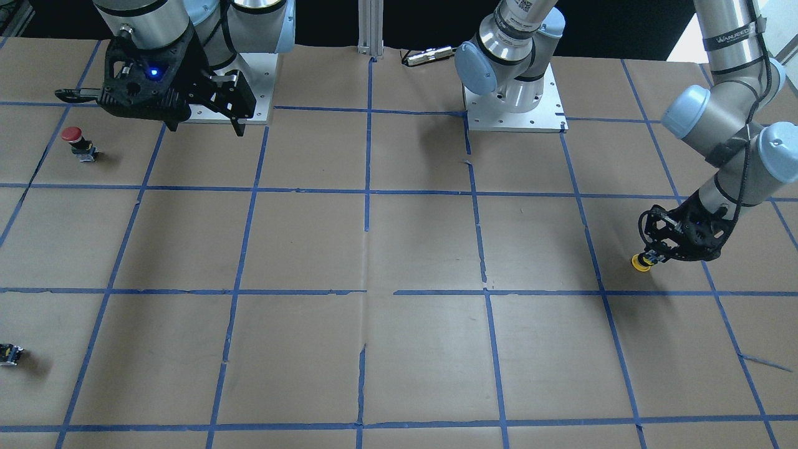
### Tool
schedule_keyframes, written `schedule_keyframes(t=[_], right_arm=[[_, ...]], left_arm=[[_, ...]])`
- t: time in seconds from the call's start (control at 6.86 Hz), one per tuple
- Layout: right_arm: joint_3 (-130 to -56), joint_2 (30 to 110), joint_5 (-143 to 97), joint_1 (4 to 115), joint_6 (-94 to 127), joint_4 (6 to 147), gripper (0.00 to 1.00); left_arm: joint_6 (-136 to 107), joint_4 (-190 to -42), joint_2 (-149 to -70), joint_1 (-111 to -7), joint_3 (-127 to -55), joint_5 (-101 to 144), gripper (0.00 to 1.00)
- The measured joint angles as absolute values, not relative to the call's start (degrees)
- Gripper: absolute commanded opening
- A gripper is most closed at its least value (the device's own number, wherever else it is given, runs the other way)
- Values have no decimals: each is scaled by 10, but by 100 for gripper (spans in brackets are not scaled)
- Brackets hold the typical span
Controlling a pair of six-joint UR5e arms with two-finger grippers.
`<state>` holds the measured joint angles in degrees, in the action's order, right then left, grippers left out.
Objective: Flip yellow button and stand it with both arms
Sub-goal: 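Close the left gripper on the yellow button's metal base, then lift the yellow button and carry it toward the table center with the left gripper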
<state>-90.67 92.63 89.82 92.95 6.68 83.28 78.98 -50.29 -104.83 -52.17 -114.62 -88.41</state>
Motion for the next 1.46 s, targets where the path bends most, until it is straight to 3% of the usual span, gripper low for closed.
schedule_keyframes(t=[0.58, 1.02, 1.46], right_arm=[[-907, 926, 899, 929, 66, 832, 100], [-903, 926, 910, 916, 31, 838, 100], [-902, 950, 934, 850, -81, 847, 100]], left_arm=[[752, -584, -997, -565, -1138, -847, 10], [594, -630, -932, -714, -1122, -706, 10], [400, -634, -928, -830, -1089, -558, 10]])
